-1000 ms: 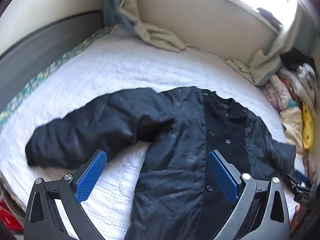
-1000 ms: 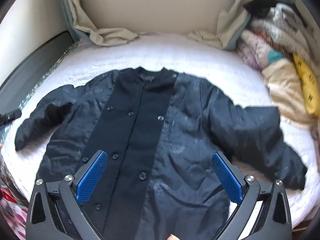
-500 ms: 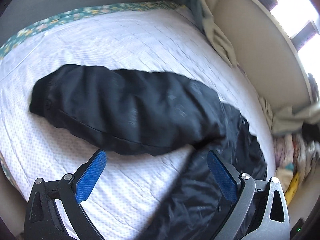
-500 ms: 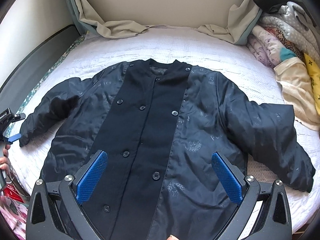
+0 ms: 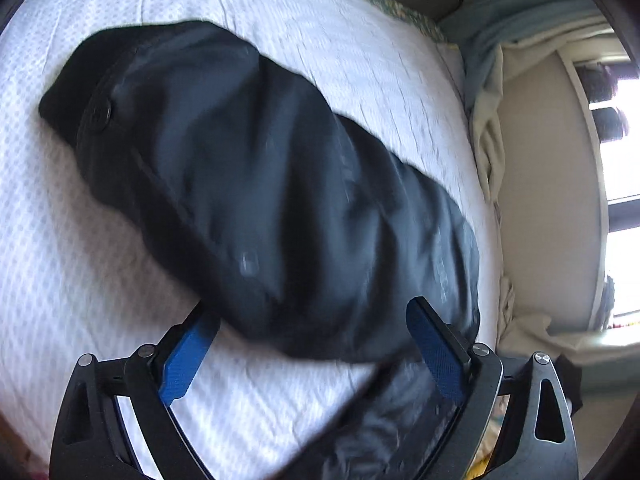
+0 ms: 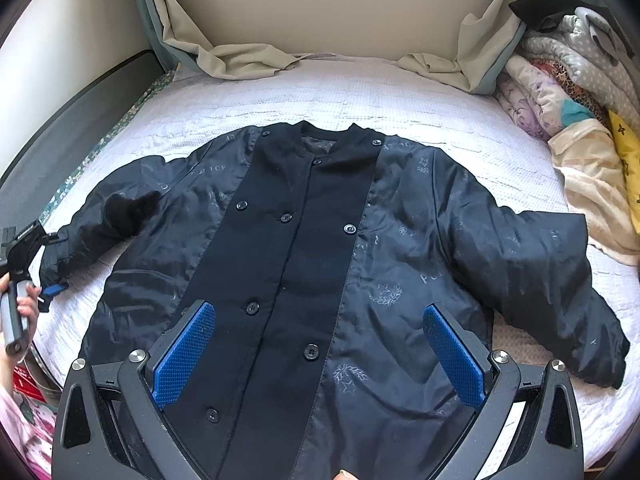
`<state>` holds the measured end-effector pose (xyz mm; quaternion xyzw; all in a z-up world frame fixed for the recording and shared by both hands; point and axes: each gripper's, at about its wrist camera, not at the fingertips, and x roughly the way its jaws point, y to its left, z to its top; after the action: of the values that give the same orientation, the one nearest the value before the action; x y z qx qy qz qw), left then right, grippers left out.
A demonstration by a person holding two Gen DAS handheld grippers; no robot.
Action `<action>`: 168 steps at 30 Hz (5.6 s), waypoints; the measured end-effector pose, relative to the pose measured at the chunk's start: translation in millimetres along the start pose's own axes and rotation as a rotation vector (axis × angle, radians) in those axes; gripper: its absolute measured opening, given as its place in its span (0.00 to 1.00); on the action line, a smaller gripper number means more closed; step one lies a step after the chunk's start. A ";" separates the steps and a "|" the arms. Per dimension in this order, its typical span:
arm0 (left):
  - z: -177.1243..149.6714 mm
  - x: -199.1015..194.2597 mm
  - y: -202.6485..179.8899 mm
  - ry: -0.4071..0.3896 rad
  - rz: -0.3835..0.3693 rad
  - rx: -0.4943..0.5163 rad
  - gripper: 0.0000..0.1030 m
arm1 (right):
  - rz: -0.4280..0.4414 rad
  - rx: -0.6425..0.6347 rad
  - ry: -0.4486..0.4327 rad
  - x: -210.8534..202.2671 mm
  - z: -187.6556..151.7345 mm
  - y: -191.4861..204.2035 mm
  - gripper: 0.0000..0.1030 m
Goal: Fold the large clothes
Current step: 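Grasp the sleeve nearest the left tool and lift it, then lay the held sleeve across the jacket body and open the left tool, then grasp the knit cuff of the other sleeve with the right tool, then fold the held sleeve across the jacket body and open the right tool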
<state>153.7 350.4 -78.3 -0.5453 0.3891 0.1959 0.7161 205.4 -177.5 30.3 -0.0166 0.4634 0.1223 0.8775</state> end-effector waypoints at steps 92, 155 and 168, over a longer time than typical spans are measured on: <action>-139.7 -98.6 -214.7 -0.339 0.008 0.813 0.99 | -0.077 -0.134 0.051 66.7 27.3 62.6 0.92; -175.3 1.4 -260.1 -0.248 0.231 1.079 0.99 | 0.118 0.243 -0.084 74.3 96.9 -86.9 0.06; -194.9 118.0 -232.7 -0.019 0.457 1.170 0.99 | -0.002 0.316 0.104 167.3 79.7 -111.0 0.29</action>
<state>324.0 75.1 -42.9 0.0359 0.5322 0.1036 0.8395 385.9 -240.4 -70.4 0.1147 0.5216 0.0459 0.8442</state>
